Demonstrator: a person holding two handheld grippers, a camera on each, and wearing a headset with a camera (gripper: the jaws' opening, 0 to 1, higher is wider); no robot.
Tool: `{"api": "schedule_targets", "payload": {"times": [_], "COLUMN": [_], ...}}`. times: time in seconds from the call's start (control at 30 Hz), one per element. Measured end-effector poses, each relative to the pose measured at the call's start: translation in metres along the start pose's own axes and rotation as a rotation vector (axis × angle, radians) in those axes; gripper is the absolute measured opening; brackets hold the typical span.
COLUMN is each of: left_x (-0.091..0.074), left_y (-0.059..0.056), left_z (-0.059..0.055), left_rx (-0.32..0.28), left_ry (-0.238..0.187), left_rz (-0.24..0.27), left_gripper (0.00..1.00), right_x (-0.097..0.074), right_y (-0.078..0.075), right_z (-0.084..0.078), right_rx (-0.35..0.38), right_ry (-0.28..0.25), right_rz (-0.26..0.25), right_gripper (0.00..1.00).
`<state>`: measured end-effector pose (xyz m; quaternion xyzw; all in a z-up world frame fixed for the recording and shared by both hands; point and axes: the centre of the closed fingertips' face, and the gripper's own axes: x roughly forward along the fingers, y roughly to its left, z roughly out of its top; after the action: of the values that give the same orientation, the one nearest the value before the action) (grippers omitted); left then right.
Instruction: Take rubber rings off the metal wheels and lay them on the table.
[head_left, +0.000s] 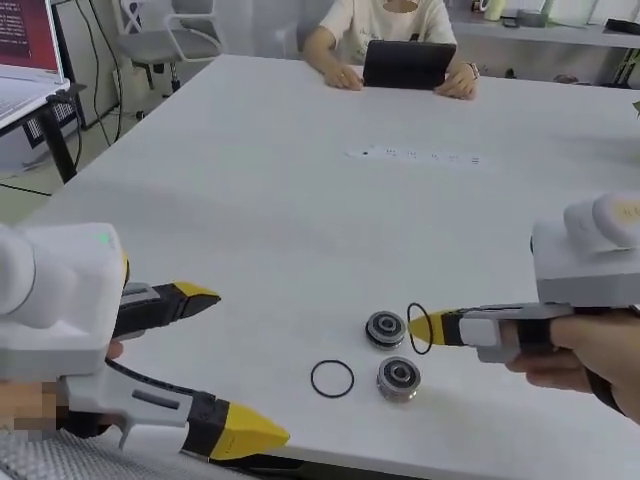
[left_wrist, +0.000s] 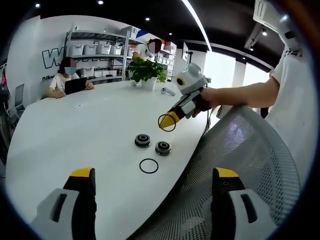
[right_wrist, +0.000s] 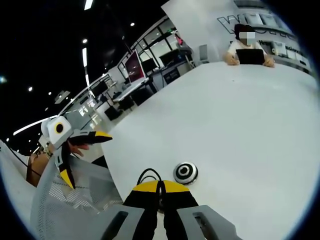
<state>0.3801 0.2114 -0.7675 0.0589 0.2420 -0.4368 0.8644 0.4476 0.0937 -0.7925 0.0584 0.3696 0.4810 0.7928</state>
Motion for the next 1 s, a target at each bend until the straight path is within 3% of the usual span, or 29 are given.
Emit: {"api": "schedule_targets", "payload": {"times": [0.73,1.0], "left_x": [0.000,0.000], "left_y": [-0.001,-0.001], "left_z": [-0.002,-0.001], "left_rx": [0.001,-0.003], "left_ry": [0.009,0.006], "left_rz": [0.001,-0.002], "left_gripper": [0.94,0.93], "right_x": [0.009,0.015], "right_y": [0.017,0.021], "right_z": [0.009,0.006], "right_rx": [-0.005,-0.014], "right_ry": [-0.028,-0.011], "right_rz": [0.035,0.039], "right_gripper": [0.00,0.00]}}
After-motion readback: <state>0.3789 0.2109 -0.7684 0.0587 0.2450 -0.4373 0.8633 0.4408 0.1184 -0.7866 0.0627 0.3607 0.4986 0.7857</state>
